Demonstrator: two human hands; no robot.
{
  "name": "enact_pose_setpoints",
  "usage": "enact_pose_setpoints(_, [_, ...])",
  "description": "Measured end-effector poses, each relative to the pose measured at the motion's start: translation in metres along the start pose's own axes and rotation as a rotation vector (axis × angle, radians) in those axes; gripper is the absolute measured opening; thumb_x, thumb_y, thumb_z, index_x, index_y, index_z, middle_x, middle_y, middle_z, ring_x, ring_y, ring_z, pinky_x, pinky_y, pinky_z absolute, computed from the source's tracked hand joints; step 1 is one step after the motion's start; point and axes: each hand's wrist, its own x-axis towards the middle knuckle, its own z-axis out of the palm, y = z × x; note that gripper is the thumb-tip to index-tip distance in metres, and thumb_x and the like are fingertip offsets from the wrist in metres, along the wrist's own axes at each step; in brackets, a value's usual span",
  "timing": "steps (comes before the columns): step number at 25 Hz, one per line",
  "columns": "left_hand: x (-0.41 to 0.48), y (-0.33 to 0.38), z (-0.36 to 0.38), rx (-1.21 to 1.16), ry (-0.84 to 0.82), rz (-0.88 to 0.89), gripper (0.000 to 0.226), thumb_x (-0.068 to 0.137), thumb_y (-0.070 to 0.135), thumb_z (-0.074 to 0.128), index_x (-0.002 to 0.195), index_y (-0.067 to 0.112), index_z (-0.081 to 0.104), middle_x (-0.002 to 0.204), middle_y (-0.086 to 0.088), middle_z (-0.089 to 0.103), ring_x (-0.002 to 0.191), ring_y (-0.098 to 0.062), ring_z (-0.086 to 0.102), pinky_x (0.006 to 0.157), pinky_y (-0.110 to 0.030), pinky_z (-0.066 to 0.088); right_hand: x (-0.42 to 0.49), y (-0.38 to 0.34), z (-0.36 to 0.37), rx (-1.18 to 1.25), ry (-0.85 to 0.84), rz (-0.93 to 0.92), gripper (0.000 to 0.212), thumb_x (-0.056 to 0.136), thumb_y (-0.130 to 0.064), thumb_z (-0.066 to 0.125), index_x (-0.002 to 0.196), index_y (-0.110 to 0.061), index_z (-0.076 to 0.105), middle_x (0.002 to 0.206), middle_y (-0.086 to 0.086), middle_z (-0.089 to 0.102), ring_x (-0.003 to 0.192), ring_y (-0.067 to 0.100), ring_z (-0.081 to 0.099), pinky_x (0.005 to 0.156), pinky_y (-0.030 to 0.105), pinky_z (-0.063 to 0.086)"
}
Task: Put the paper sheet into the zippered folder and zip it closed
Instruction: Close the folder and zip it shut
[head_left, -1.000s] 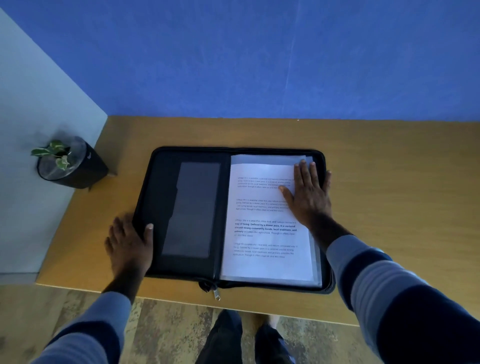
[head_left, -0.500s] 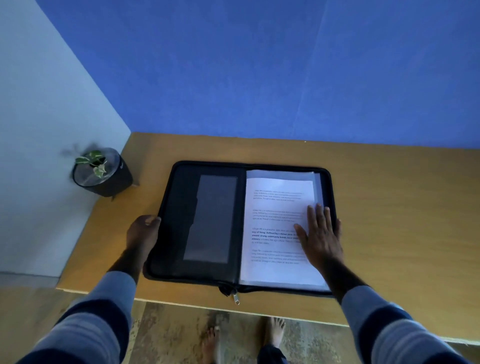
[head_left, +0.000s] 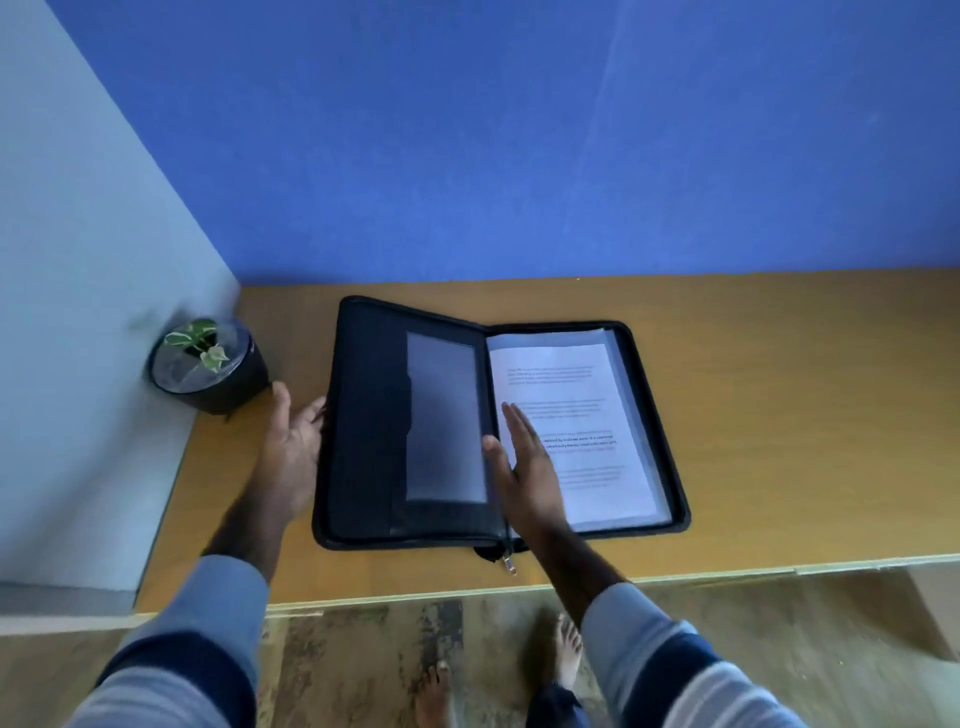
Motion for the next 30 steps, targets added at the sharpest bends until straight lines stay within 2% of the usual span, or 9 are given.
enact_pose_setpoints(3, [-0.013,0.006,0.015,-0.078,-0.095,0.024,0.102,0.084,0.089,0.019,0.158,0.019,0.031,0.152,-0.008,0.052,0.140,-0.027,0.049,0.116,-0.052,0.033,-0.009,-0.038,0.025,0.026,-0.110,-0.087,0.077,0.096,-0.069,0.034,0.161,-0.029,0.023,0.169,-0.007,0.023,0.155,0.006,0.015,0.126,0.040,0.021])
enact_pose_setpoints(9, [-0.034,0.006,0.057,-0.137,-0.197,0.051,0.107,0.075,0.096,0.017,0.157,0.028,0.035,0.156,-0.005,0.047,0.146,-0.028,0.041,0.124,-0.052,0.018,-0.011,-0.081,0.024,0.156,-0.265,-0.152,0.078,0.097,-0.066,0.043,0.162,-0.032,0.016,0.171,-0.008,0.015,0.156,0.006,0.009,0.128,0.042,0.016])
enact_pose_setpoints(12, [-0.041,0.001,0.089,-0.168,-0.237,0.068,0.106,0.074,0.096,0.019,0.156,0.032,0.034,0.153,-0.004,0.051,0.142,-0.026,0.047,0.120,-0.047,0.027,-0.012,-0.091,0.008,0.236,-0.306,-0.150,0.078,0.096,-0.065,0.048,0.161,-0.033,0.020,0.170,-0.009,0.016,0.155,0.004,0.010,0.128,0.038,0.015])
enact_pose_setpoints(16, [-0.047,-0.014,0.146,-0.135,-0.165,0.101,0.093,0.083,0.088,0.022,0.148,0.026,0.049,0.146,-0.005,0.058,0.137,-0.023,0.052,0.118,-0.044,0.033,-0.011,-0.091,-0.028,0.362,-0.281,-0.131,0.068,0.100,-0.056,0.050,0.160,-0.030,0.029,0.169,-0.007,0.022,0.152,-0.001,0.015,0.124,0.024,0.015])
enact_pose_setpoints(20, [-0.050,-0.053,0.195,0.046,-0.085,0.098,0.057,0.105,0.056,0.031,0.136,0.017,0.057,0.140,0.001,0.059,0.128,-0.014,0.055,0.105,-0.033,0.044,-0.011,-0.078,-0.071,0.455,-0.250,-0.089,0.065,0.102,-0.054,0.050,0.158,-0.025,0.033,0.165,-0.004,0.032,0.150,0.003,0.025,0.124,0.028,0.021])
enact_pose_setpoints(22, [-0.039,-0.077,0.209,0.262,-0.061,0.071,0.037,0.111,0.033,0.028,0.135,0.015,0.049,0.120,0.001,0.061,0.114,-0.017,0.055,0.089,-0.026,0.050,-0.011,-0.072,-0.094,0.480,-0.214,-0.068,0.064,0.100,-0.055,0.052,0.155,-0.025,0.040,0.158,-0.002,0.045,0.146,0.010,0.039,0.122,0.036,0.032])
enact_pose_setpoints(25, [-0.026,-0.108,0.226,0.287,-0.033,0.072,0.037,0.110,0.002,0.018,0.139,-0.008,0.039,0.120,-0.010,0.050,0.095,-0.004,0.059,0.072,-0.006,0.046,-0.008,-0.061,-0.128,0.426,-0.161,-0.076,0.040,0.101,-0.044,0.056,0.136,-0.025,0.059,0.121,-0.002,0.071,0.114,0.019,0.066,0.101,0.043,0.053])
enact_pose_setpoints(28, [-0.021,-0.137,0.232,0.418,0.066,0.037,0.039,0.112,0.025,0.023,0.134,0.013,0.053,0.112,0.002,0.062,0.089,0.006,0.066,0.069,-0.004,0.049,-0.007,-0.046,-0.156,0.359,-0.117,-0.061,0.030,0.102,-0.028,0.049,0.128,-0.024,0.062,0.104,-0.003,0.074,0.090,0.017,0.071,0.083,0.038,0.059])
enact_pose_setpoints(30, [-0.017,-0.149,0.229,0.505,0.098,0.038,0.046,0.111,0.037,0.026,0.146,0.016,0.045,0.130,-0.008,0.063,0.113,-0.010,0.066,0.089,-0.020,0.050,-0.005,-0.032,-0.173,0.295,-0.085,-0.045,0.034,0.104,-0.022,0.045,0.134,-0.019,0.060,0.114,0.001,0.072,0.096,0.020,0.070,0.084,0.039,0.058])
